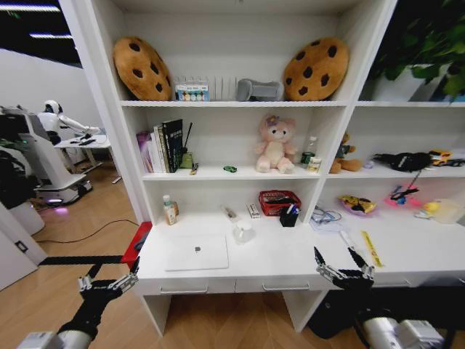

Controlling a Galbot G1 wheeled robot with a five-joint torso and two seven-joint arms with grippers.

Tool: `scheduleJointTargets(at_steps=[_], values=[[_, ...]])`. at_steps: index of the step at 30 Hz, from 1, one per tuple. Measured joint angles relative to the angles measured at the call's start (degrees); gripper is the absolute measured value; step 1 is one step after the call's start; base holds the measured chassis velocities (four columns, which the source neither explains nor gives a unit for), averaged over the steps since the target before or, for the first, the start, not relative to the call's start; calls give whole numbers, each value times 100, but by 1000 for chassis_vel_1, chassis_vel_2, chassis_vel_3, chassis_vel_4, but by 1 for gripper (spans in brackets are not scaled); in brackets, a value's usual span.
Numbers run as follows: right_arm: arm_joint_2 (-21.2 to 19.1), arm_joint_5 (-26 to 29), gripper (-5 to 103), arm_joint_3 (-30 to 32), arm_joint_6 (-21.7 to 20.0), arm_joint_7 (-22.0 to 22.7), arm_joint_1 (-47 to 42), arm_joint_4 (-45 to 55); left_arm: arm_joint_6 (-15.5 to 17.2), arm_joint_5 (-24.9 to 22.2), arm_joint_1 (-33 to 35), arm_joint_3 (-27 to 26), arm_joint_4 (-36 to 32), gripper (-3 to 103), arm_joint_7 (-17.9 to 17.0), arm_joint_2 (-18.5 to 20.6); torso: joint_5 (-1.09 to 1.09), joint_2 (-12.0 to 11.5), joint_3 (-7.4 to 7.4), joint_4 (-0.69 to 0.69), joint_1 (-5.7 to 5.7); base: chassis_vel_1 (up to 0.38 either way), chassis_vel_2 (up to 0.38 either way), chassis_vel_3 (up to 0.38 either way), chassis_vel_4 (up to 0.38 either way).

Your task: Organize the objects on the table.

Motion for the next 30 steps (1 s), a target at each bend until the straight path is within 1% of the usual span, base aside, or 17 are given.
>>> scheduleJointTargets(at_steps=[1,4,5,7,8,10,11,13,14,17,19,22,24,25,27,29,30], values=[[0,0,100,0,0,0,0,1,0,0,0,-1,0,100,0,0,1,1,-2,-3,-3,342,-351,-330,319],[0,0,100,0,0,1,0,0,0,0,0,0,0,100,1,0,-1,1,-1,-2,-2,367,-361,-402,372],[0,0,100,0,0,0,0,0,0,0,0,-1,0,100,0,0,2,0,1,1,-1,399,-352,-377,403],[0,0,100,0,0,0,-1,0,0,0,1,0,0,100,0,0,2,3,-3,-2,-5,379,-352,-336,374],[0,0,100,0,0,0,-2,0,0,0,1,-1,-1,100,0,0,1,4,-3,-1,-7,302,-288,-295,319],[0,0,100,0,0,0,-1,1,0,0,1,-1,-1,100,-1,0,-3,4,-3,2,-6,302,-164,-303,319],[1,0,100,0,0,0,-1,1,0,0,1,-1,-1,100,-1,0,1,4,-2,-1,-6,212,-164,-231,239],[0,0,100,0,0,0,-1,1,0,0,1,-1,-1,100,-1,0,2,4,-3,0,-7,67,-51,-231,239],[1,0,100,0,0,0,-2,1,0,1,1,-1,-1,100,0,0,2,5,-3,-3,-7,67,-36,-118,130],[1,0,100,1,0,0,-2,1,0,0,1,0,-1,100,-1,0,-4,4,-3,-7,-6,-66,-30,-68,46],[1,0,100,0,0,1,-3,1,0,0,1,0,-1,100,1,0,3,3,-2,-9,-5,-85,8,-3,-109],[1,0,100,0,0,2,0,0,0,0,0,1,-1,100,10,0,6,-3,3,-4,5,-37,31,171,-115],[1,0,100,1,0,2,2,1,0,0,0,0,-1,100,10,0,3,-4,3,-1,6,9,77,201,-31],[0,0,100,0,0,1,3,1,0,0,0,0,0,100,8,0,-3,-5,3,5,8,-3,53,131,7],[-1,0,100,0,0,1,4,1,0,0,0,0,-1,100,7,0,3,-4,2,7,6,0,0,0,0],[0,0,100,0,0,1,2,1,0,0,0,0,0,100,6,0,2,0,0,-4,0,0,0,0,0],[0,0,100,0,0,1,1,1,0,0,0,0,0,100,6,0,1,0,-1,-4,-1,15,-26,-62,-2]])
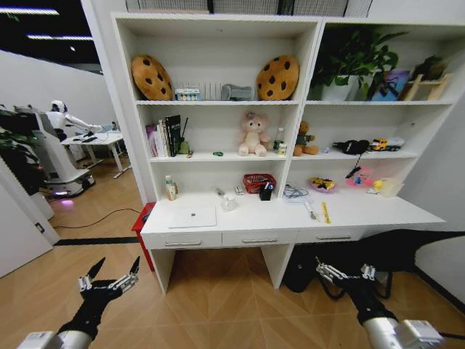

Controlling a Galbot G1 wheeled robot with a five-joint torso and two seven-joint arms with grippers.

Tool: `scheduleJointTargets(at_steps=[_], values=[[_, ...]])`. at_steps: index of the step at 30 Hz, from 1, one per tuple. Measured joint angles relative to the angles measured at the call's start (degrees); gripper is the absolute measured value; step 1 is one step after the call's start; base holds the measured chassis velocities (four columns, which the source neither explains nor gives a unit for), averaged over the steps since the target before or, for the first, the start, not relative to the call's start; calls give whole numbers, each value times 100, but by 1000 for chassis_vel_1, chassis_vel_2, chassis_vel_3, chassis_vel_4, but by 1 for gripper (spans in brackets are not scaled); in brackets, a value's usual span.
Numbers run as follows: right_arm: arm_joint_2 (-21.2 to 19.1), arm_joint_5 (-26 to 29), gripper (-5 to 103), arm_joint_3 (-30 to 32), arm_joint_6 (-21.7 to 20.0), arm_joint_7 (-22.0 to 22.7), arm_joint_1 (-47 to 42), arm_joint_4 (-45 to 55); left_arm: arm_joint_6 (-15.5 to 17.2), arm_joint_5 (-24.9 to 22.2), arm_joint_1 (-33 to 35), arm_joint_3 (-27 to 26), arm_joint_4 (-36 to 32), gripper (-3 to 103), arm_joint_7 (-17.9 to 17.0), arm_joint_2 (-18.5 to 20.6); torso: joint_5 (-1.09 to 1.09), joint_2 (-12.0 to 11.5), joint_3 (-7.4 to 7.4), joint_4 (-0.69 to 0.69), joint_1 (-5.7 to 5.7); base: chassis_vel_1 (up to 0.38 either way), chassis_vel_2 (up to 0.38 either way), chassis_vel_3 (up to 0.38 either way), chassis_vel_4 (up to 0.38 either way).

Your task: Organize the objects on the table.

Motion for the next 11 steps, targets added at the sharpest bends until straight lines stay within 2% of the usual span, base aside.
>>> scheduleJointTargets(at_steps=[5,11], values=[[0,0,100,0,0,-1,-1,0,0,0,0,0,0,100,-1,0,0,0,0,4,0,3,-5,-12,0],[0,0,100,0,0,-1,-1,0,0,0,0,0,0,100,-2,0,0,0,0,2,0,0,0,0,0]])
